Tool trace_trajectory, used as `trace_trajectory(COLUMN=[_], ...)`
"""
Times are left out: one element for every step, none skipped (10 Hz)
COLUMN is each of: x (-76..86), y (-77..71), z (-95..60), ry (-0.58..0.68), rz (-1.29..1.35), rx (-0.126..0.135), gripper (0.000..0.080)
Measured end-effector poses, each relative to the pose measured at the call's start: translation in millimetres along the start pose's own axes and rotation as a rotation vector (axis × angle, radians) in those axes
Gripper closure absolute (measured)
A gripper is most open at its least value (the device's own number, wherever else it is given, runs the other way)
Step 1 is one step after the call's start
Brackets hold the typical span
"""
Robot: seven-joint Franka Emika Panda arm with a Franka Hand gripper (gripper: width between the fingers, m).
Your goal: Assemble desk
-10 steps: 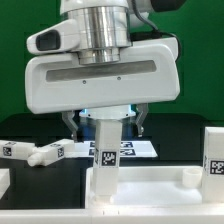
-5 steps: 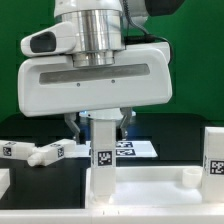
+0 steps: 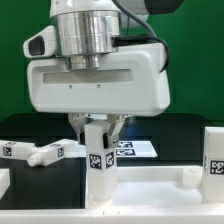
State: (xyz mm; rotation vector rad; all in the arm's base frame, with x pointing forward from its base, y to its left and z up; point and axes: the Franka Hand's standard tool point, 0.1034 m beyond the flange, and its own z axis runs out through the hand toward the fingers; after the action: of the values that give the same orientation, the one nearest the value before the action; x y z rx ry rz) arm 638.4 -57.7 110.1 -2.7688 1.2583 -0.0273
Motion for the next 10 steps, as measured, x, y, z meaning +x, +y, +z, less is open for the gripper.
trace_trajectory(x=[-0.5,-2.1,-3.2,-3.0,-3.3,-4.2,-5.7,-10.2,-18.1,-15.7], y=[2.0,3.1,3.5,3.9,3.8,3.6,1.6,-0.8,-4.4,-3.3], z=[0.6,0.1,0.2,0.0,0.3,0.2,-1.5,-2.1,-2.7,-2.0], ry=[0.012,0.024,0.033,0.031,0.031,0.032,0.031,0.021,-0.009,-0.003], rz=[0.241,0.400,0.448,0.488,0.466,0.332,0.153,-0.048,-0.184,-0.231], rx=[0.013,0.023,0.027,0.027,0.026,0.021,0.021,0.014,0.007,0.007], gripper=[0.0515,0.0515,0.0515,0.0515,0.0515,0.0415,0.0280,0.0177,0.0177,0.0158])
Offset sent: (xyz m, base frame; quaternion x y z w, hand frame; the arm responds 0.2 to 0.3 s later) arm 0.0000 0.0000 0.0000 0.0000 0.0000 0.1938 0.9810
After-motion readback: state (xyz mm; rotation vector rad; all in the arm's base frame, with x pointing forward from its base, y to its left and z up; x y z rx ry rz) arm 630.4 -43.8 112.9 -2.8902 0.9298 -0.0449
